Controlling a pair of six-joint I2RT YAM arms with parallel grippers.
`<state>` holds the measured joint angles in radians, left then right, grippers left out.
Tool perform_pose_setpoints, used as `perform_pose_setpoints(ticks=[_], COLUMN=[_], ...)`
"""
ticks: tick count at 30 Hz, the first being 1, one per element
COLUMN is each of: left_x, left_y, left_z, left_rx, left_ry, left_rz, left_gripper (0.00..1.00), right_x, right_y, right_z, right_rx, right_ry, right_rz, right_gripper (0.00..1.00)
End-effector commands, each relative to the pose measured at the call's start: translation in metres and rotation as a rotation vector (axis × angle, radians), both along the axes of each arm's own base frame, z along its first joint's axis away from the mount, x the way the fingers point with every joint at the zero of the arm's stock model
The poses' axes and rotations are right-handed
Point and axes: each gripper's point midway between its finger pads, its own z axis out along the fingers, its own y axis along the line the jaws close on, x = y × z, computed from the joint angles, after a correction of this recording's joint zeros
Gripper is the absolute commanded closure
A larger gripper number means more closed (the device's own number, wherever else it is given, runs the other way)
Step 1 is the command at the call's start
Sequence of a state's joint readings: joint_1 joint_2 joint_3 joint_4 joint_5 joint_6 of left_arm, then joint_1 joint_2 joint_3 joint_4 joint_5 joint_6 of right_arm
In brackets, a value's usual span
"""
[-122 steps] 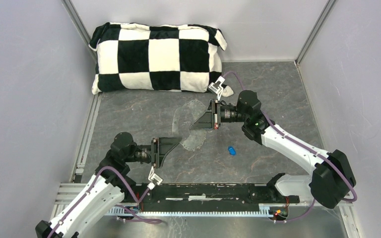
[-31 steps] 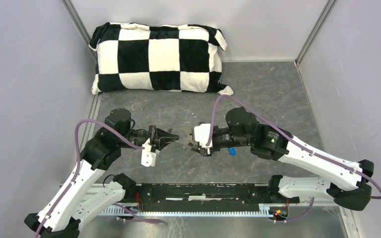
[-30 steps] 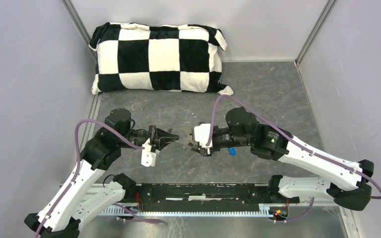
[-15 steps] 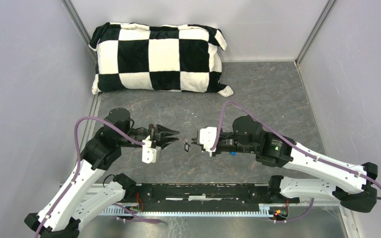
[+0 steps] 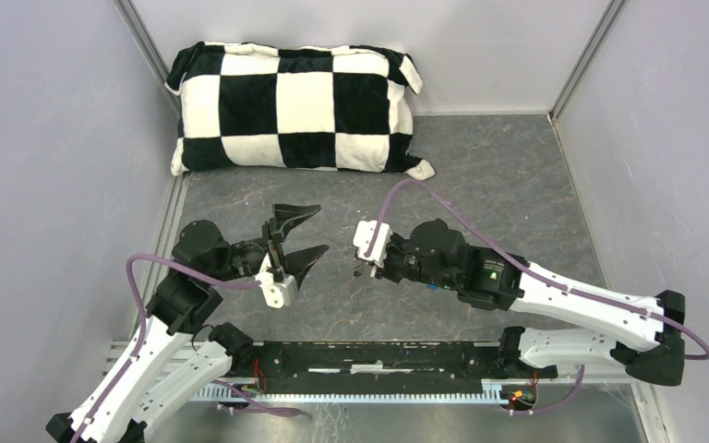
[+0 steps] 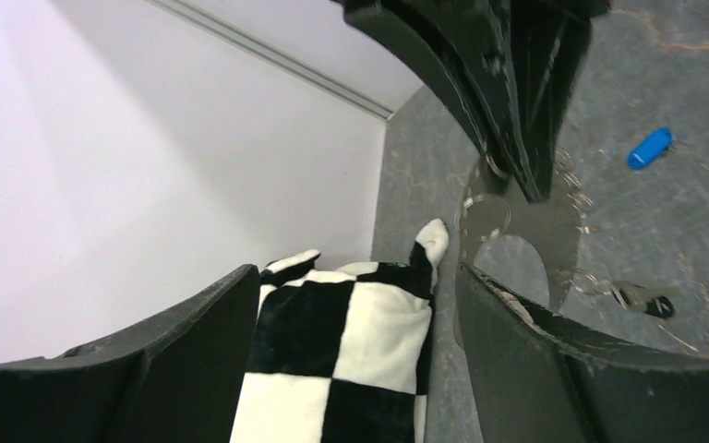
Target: Put the keys on the keyring
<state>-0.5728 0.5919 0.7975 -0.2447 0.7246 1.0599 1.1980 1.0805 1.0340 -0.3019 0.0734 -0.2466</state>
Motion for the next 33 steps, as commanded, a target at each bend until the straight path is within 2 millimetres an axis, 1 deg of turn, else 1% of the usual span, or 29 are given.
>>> perform_pose_setpoints(ticks=[1, 3, 5, 7, 8, 9, 12, 15, 17, 19, 22, 27, 33], left_x=[0.014, 0.016, 0.014, 0.013, 0.011, 0.011, 0.013, 0.016, 0.02, 0.023, 0.027, 0.027, 0.024], left_y=[0.004, 0.006, 0.007, 0.01, 0.01, 0.011, 0.011, 0.007, 0.005, 0.003, -0.001, -0.004, -0.007], left_z=[0.019, 0.015, 0.004, -0.005, -0.007, -0.01, -0.012, -0.007, 0.002, 0.005, 0.002, -0.006, -0.01], left_rx=[-0.124, -0.135, -0.12, -0.133, -0.143, -0.157, -0.212, -0.266, -0.3, -0.301, -0.271, -0.215, -0.192], left_ry=[-0.007, 0.04, 0.098, 0.154, 0.179, 0.207, 0.298, 0.346, 0.336, 0.323, 0.284, 0.198, 0.164], left_rz=[0.082, 0.1, 0.108, 0.122, 0.125, 0.131, 0.151, 0.148, 0.14, 0.138, 0.13, 0.108, 0.095], left_gripper=[0.19, 0.2, 0.21, 0.23, 0.23, 0.23, 0.24, 0.26, 0.29, 0.33, 0.34, 0.37, 0.39], right_x=[0.028, 0.036, 0.043, 0.046, 0.047, 0.047, 0.047, 0.047, 0.046, 0.045, 0.043, 0.042, 0.04], right_y=[0.01, 0.009, 0.005, 0.003, 0.005, 0.005, 0.014, 0.024, 0.029, 0.033, 0.039, 0.043, 0.046], right_z=[0.046, 0.049, 0.053, 0.058, 0.063, 0.063, 0.062, 0.06, 0.058, 0.058, 0.056, 0.056, 0.055], right_rx=[0.192, 0.225, 0.262, 0.313, 0.352, 0.367, 0.387, 0.389, 0.386, 0.391, 0.387, 0.39, 0.401], right_ry=[-0.001, -0.01, -0.02, -0.025, -0.029, -0.03, -0.029, -0.025, -0.024, -0.021, -0.02, -0.013, -0.002], right_rz=[-0.216, -0.284, -0.348, -0.385, -0.392, -0.401, -0.403, -0.403, -0.401, -0.398, -0.391, -0.391, -0.39], right_gripper=[1.0, 1.0, 1.0, 1.0, 1.0, 1.0, 1.0, 1.0, 1.0, 1.0, 1.0, 1.0, 1.0])
